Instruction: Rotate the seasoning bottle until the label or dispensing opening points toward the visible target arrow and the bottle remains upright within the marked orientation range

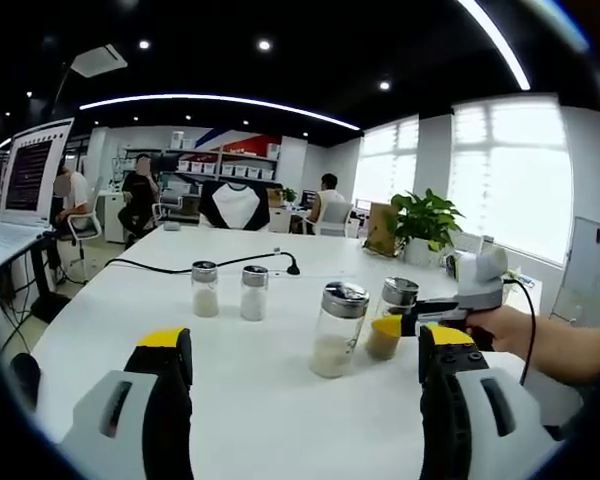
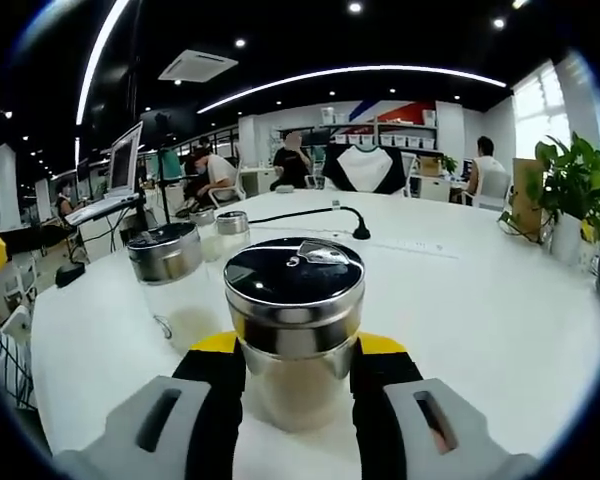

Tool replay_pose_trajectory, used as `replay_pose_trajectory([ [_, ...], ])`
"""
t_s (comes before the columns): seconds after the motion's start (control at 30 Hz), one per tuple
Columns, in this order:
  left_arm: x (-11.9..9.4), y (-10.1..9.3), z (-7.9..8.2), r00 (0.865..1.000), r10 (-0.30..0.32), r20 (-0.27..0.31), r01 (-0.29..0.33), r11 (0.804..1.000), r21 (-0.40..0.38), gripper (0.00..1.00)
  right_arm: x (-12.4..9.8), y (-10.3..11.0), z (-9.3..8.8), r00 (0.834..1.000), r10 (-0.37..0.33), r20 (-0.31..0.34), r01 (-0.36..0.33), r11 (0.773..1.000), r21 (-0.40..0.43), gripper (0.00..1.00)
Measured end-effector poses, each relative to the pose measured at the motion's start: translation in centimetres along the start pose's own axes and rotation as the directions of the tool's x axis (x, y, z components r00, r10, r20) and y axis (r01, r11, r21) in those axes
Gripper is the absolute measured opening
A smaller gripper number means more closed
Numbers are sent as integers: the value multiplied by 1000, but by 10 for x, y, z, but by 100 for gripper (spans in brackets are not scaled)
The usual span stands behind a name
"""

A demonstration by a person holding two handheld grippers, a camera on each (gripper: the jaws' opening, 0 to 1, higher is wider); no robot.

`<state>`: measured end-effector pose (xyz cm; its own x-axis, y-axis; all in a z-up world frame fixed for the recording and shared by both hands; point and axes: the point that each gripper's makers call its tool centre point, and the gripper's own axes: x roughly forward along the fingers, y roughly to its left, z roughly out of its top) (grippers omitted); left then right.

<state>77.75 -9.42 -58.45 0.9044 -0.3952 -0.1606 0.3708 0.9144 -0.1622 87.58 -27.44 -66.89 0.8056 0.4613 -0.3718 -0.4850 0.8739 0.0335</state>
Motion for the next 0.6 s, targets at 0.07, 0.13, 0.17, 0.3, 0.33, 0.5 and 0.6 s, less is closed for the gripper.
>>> replay_pose_trajectory([
  [0.07,1,0,0,1000,2,0,-2,1000,1,99,0,0,0,1000,5,3,-5,1000,0,40],
  [0.13,1,-1,-1,1000,-2,0,2,1000,-2,99,-1,0,0,1000,7,3,-7,1000,1,40],
  [0.17,1,-1,-1,1000,-2,-2,2,1000,-2,99,-1,1,-1,1000,7,5,-7,1000,0,40],
  [0.3,1,-2,-3,1000,-4,-6,4,1000,-4,99,-2,0,-1,1000,0,21,0,1000,-5,40],
  [0.33,0,-1,-3,1000,-3,-8,3,1000,-2,99,-2,0,-1,1000,3,22,-3,1000,-5,40],
  [0.5,-1,1,-3,1000,0,-6,0,1000,-1,99,-2,0,-1,1000,10,24,-10,1000,-6,40],
  [0.6,-1,2,-4,1000,4,-7,-4,1000,-2,99,-2,0,-1,1000,9,24,-9,1000,-6,40],
])
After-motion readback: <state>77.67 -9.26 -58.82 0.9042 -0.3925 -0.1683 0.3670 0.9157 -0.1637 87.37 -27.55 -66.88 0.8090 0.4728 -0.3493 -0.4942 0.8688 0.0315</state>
